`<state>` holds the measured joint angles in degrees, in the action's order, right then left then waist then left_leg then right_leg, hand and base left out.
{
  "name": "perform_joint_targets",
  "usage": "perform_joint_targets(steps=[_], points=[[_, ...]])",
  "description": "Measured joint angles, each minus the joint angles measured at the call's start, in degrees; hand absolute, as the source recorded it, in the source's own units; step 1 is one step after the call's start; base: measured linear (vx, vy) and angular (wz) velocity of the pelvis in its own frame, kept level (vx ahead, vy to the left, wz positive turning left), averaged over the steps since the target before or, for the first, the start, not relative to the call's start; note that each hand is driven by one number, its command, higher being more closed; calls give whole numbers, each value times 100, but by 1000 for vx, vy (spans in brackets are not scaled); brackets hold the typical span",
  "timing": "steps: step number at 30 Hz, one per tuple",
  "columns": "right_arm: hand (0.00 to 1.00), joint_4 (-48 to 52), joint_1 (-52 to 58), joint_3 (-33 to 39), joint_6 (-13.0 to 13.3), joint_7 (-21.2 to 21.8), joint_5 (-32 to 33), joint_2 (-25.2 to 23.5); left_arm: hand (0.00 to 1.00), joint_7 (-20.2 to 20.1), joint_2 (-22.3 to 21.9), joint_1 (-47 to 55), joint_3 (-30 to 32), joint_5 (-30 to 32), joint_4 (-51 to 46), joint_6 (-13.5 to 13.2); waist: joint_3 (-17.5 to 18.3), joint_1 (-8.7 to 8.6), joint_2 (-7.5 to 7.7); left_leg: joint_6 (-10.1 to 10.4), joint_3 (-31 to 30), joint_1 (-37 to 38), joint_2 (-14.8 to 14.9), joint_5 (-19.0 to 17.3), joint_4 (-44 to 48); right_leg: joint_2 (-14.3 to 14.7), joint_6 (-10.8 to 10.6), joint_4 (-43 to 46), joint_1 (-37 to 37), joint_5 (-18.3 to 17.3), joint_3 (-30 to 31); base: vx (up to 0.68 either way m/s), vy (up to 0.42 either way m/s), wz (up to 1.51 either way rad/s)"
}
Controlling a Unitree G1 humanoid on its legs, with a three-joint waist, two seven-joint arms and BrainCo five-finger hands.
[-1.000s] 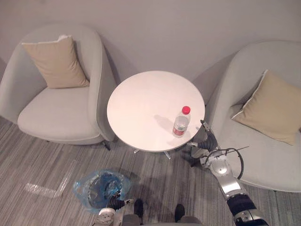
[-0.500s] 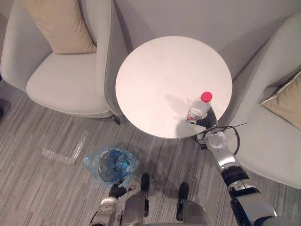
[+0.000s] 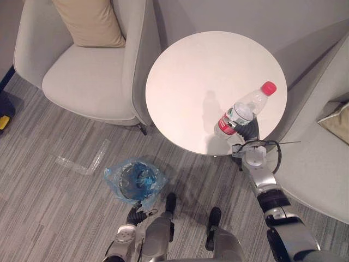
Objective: Gather rubbish on tea table into small bin, then transfer packed bag to large trash can.
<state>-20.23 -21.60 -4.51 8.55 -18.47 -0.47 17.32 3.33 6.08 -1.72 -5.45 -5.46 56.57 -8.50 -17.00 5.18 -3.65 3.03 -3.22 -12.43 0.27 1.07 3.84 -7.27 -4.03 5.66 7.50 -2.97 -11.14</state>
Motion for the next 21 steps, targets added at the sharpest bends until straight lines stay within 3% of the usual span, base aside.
perform_joint_targets(steps=[5,11,15,21], points=[[100,1007,894,5,42,219,-369,-165,0,-31,15,55,1,221,37,48,27,-156,27,-7,177,310,-2,9,-178,0,-34,-43,-153,-17,182,-9,1,-21],[100,1801,2159,59,64,596,-623,-504,0,-133,38,131,-24,524,210,155,378,-321,233,5,411,660,36,16,-385,35,-64,-221,-366,1,391,25,-13,-19],[100,2002,2585,1,164,772,-706,-701,0,-136,42,187,-70,651,305,176,648,-374,347,3,534,755,33,14,-463,34,-98,-294,-384,41,528,5,7,-16],[100,2004,3067,-177,198,979,-869,-890,0,-136,49,248,-132,660,382,185,818,-428,402,-7,794,1038,59,-40,-480,27,-111,-284,-515,70,779,-29,16,-25]])
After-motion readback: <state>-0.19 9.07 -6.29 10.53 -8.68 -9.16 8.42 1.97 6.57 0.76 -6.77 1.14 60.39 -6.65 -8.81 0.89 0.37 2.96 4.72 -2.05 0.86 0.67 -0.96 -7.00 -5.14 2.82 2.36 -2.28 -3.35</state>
